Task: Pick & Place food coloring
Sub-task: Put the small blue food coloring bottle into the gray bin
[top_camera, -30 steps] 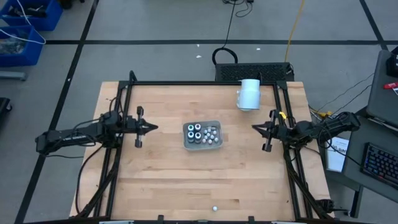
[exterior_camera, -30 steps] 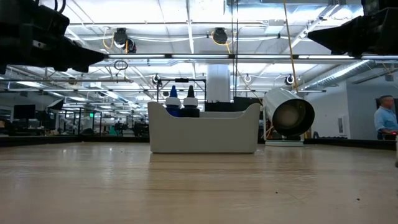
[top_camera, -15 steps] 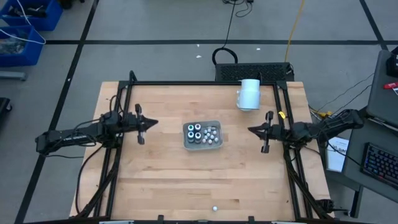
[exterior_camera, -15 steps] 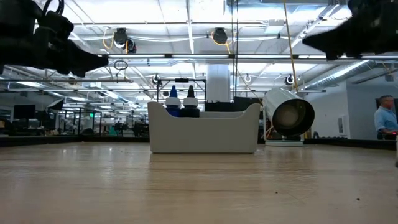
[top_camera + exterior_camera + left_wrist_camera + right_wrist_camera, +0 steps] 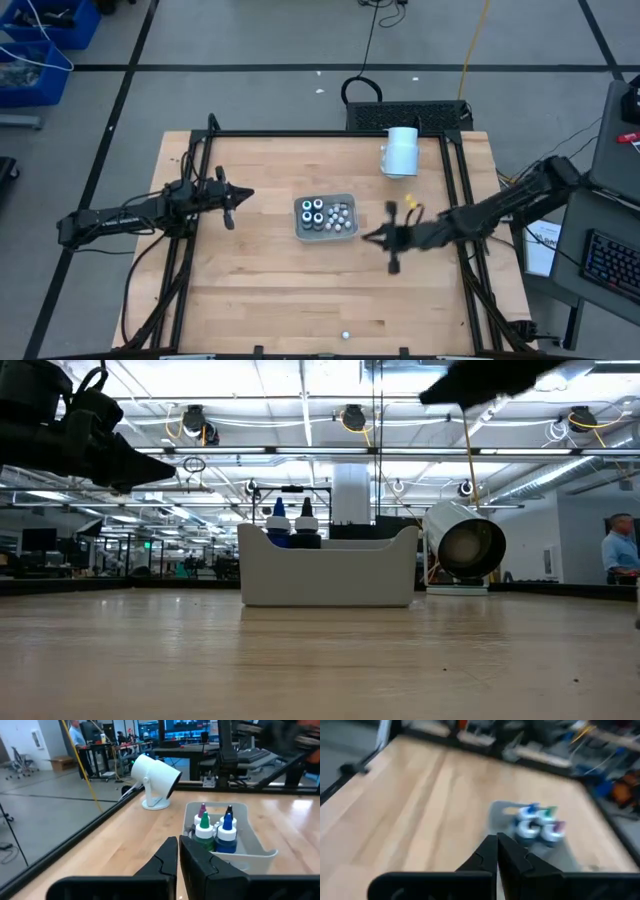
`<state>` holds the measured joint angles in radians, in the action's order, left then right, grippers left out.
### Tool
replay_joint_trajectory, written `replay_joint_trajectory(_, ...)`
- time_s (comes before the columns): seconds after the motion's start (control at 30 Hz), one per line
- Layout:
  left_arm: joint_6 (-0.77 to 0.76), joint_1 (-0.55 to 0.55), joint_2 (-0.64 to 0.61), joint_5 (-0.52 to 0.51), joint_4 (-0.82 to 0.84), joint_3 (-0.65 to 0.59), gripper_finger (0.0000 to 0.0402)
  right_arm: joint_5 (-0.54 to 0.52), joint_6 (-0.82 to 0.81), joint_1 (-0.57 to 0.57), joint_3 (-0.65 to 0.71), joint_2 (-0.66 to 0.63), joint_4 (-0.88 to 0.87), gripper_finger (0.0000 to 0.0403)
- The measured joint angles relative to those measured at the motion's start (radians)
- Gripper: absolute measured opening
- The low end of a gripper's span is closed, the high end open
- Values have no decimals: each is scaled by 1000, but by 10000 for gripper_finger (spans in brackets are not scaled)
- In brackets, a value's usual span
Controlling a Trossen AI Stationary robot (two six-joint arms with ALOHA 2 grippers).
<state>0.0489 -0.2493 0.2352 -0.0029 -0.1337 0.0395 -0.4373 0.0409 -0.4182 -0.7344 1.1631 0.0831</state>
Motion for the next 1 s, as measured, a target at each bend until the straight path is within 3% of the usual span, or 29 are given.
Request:
replay_joint_trajectory(0.27,-64,3,0,2,-15,1,4,-4,-207,-115,-541,394,-539,0)
replay_joint_trajectory(0.47,-66,3,0,2,-28,1,22,9,-247,-162,-821,595,-732,0)
replay_joint_trajectory(0.73,-54,2,0,2,-38,1,41,128,-276,-215,-946,717,-753,18)
replay_joint_trajectory(1.0,-54,3,0,3,-44,1,42,152,-344,-254,-943,791,-761,133)
